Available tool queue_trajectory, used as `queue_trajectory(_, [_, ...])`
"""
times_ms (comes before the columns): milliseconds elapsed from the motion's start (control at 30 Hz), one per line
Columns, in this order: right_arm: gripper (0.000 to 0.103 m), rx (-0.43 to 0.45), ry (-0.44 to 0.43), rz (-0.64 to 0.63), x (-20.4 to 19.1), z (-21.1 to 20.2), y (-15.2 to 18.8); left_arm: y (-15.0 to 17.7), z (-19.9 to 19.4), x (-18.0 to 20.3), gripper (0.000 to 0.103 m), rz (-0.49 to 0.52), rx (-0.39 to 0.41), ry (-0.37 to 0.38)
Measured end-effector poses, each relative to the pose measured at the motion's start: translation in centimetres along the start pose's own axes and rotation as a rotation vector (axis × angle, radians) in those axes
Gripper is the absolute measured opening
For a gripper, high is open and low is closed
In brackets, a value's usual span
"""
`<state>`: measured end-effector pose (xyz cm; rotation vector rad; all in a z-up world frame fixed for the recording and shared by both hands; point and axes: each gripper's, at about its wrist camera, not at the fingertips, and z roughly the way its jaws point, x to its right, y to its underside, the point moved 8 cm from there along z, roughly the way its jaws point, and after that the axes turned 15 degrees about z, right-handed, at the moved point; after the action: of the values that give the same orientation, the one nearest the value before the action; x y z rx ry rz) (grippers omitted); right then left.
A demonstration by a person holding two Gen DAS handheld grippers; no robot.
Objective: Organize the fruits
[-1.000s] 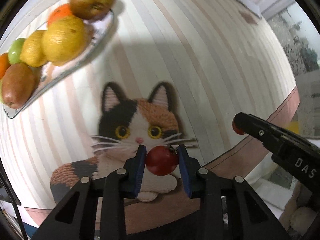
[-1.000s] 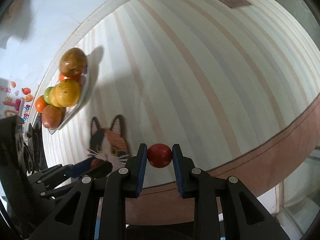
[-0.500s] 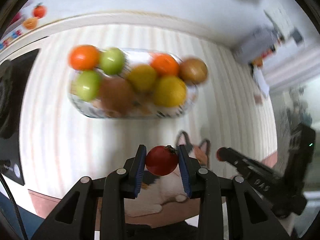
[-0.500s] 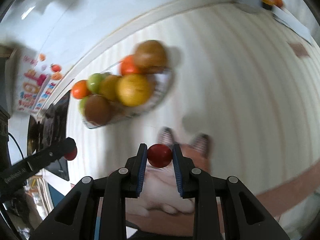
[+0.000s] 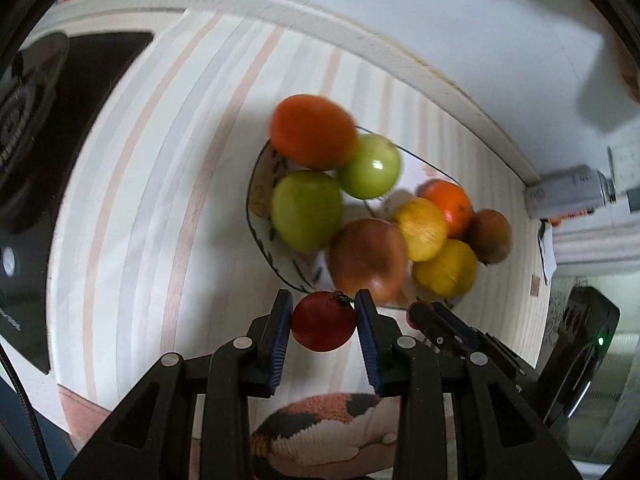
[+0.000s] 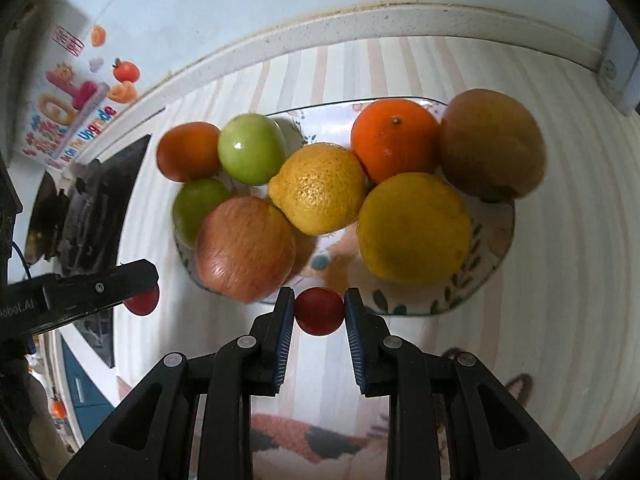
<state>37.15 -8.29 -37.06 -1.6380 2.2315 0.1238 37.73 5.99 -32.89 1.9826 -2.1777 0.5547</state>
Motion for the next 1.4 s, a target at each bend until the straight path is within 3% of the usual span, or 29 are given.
queue_trajectory(367, [0.029,0.009,0.010,0.006,-0.1,1.5,-1.3,-1.5,2.7,-1.3,0.030,-0.064,-0.013,0.043])
queue_trajectory(567, [0.056,0.005,0.009,0.018,-0.1,1.2,-1.0,-1.4,2.8,-1.5,0.032,-0.081,-0.021,0.035])
queue_trajectory(633, [0.065,0.003,0.013,0.023,0.0,0.8,-0.6,-1.3,2.6,-1.7,0.037,-0.074,-0.017,0.010])
queue_trajectory(700, [0.069,0.010,0.028,0.024,0.5,0.1,-0.3,-1.3,2.2,-1.9,0.053,-0.066,-0.015,-0.019])
queue_trajectory(733, [0.073,0.013,0.032,0.024,0.7,-0.3,-0.1,-1.2,1.9,-2.0,0.056,-0.059,-0.007,-0.032])
queue_trajectory(833, [0.087,0.033,0.048,0.032,1.6,-2.2,0.3,-0.8,0.6,-2.1,0.072,-0.007,0.011,-0.130])
queue_trajectory(900, [0.091,0.058,0.074,0.032,2.4,-3.6,0.5,-0.3,-0.1,-2.1,0.084,0.025,0.012,-0.183])
queue_trajectory(1000, [0.094,0.094,0.125,0.024,3.4,-5.7,0.6,0.6,-1.2,-1.6,0.095,0.066,0.024,-0.248])
queue_trajectory(1133, [0.095,0.152,0.153,0.020,4.1,-8.4,0.4,1.9,-3.1,-0.5,0.097,0.112,0.057,-0.312])
queue_trajectory(1400, [0.098,0.206,0.164,-0.012,4.8,-11.8,0.0,2.8,-5.6,1.8,0.098,0.145,0.121,-0.369])
